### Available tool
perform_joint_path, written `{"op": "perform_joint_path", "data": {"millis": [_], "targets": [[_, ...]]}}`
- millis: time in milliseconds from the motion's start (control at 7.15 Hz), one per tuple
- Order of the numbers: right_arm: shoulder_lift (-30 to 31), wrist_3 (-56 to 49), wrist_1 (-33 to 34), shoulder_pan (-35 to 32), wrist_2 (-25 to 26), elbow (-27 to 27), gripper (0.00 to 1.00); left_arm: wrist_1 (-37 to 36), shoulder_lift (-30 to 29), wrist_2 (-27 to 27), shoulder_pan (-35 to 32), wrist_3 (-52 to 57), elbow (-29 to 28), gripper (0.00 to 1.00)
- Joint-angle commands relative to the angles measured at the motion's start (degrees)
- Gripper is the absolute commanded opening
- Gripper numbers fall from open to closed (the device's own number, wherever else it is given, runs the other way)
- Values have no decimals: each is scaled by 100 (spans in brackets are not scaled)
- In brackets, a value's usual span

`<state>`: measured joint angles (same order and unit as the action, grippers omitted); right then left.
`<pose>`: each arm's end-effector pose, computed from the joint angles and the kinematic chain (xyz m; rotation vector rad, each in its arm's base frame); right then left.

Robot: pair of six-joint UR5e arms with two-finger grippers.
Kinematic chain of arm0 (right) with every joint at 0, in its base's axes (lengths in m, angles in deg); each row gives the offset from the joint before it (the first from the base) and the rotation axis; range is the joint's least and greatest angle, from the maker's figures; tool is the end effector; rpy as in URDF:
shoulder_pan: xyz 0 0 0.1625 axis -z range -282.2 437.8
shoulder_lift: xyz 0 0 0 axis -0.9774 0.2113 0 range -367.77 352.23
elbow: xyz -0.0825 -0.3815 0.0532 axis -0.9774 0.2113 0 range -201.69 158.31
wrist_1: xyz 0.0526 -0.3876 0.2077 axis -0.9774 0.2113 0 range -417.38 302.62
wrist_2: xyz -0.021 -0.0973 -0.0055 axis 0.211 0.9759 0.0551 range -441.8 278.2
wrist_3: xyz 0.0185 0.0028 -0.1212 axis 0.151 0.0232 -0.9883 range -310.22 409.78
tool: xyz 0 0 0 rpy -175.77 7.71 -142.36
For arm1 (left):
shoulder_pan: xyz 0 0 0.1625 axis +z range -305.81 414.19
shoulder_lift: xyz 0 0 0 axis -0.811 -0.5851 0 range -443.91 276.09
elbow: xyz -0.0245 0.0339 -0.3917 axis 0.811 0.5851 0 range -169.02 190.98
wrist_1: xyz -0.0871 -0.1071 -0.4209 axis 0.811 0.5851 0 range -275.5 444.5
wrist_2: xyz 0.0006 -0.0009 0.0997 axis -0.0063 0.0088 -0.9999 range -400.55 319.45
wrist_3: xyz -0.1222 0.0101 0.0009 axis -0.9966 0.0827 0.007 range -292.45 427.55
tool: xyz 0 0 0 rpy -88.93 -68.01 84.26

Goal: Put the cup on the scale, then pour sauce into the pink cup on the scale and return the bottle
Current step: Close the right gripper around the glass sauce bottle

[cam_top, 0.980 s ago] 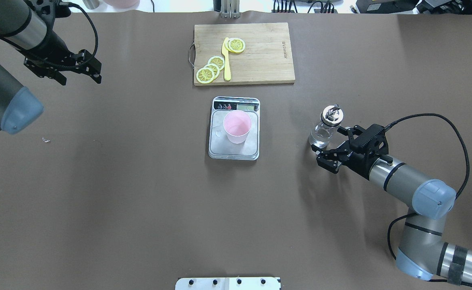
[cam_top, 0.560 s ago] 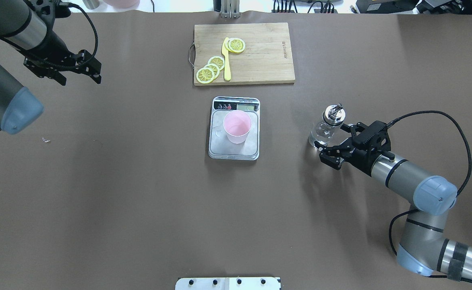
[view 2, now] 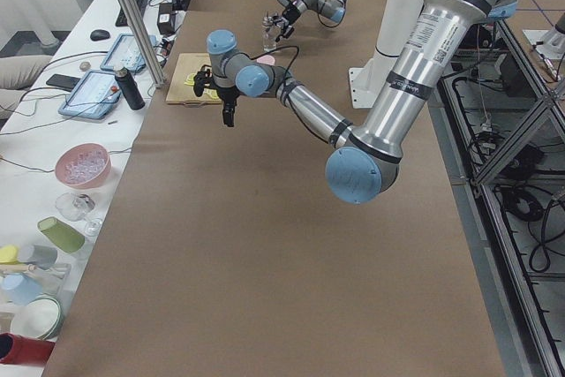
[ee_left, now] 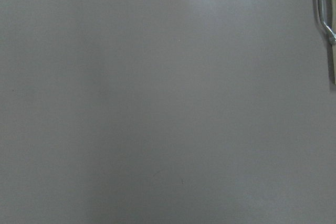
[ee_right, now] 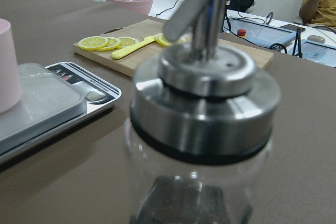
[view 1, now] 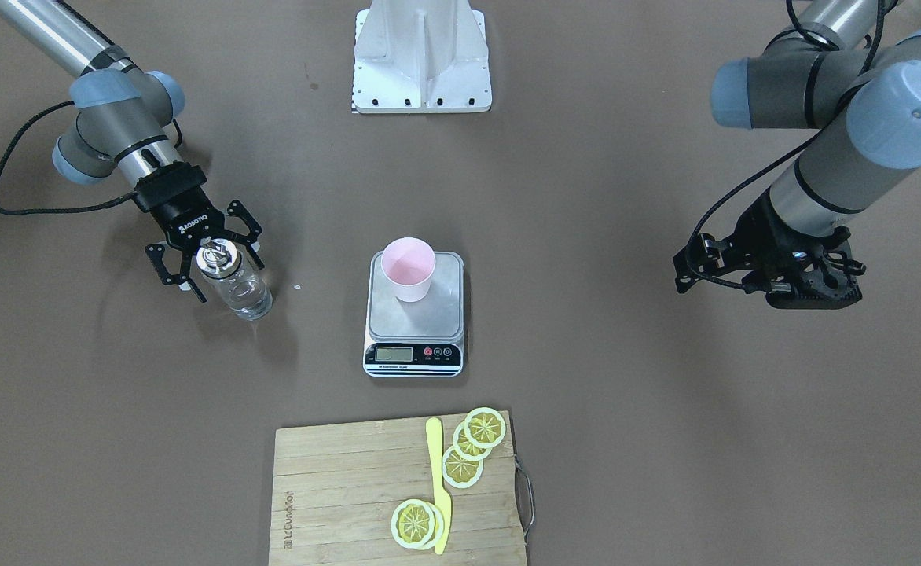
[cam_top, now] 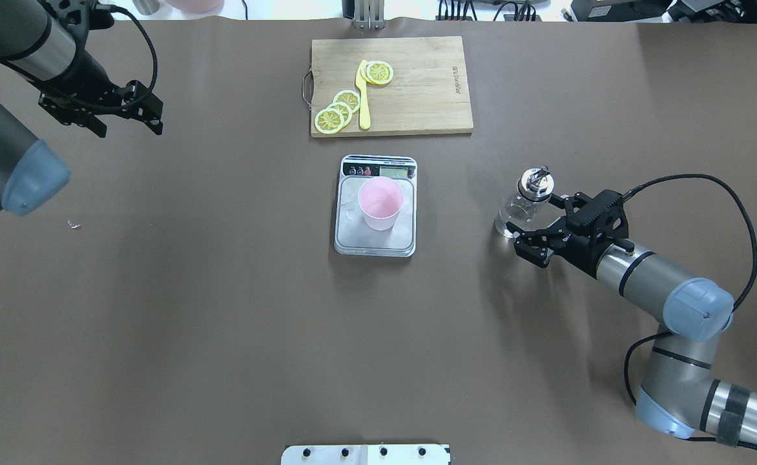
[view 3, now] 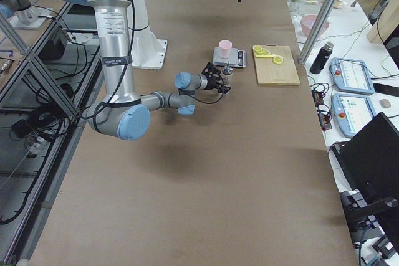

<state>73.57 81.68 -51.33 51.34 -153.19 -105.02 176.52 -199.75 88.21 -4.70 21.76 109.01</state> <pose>-0.4643 -0.4237 0.4460 1.1915 -0.9224 -0.2005 0.2921 -0.5937 0.3005 0.0648 0.8849 -0.0272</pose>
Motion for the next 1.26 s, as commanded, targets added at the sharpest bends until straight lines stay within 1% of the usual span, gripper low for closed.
{"op": "perform_joint_path", "data": {"millis": [0,140,420,700,840,980,1119], "targets": [[-180,9,-25,-8,-6,220,98,0,0,0,0,0,-3,99],[-180,9,-17,-17,-6,220,97,0,0,0,0,0,-3,99],[-180,9,-17,-26,-32,211,86,0,0,0,0,9,-3,99],[-180,0,-17,-87,-76,133,79,0,0,0,0,0,-3,99],[-171,-9,-17,-209,-294,2,64,0,0,0,0,9,-3,99],[-154,-17,-17,-315,-462,-17,53,0,0,0,0,0,-3,99],[-153,-9,-17,-324,-463,-8,45,0,0,0,0,9,-3,99]]}}
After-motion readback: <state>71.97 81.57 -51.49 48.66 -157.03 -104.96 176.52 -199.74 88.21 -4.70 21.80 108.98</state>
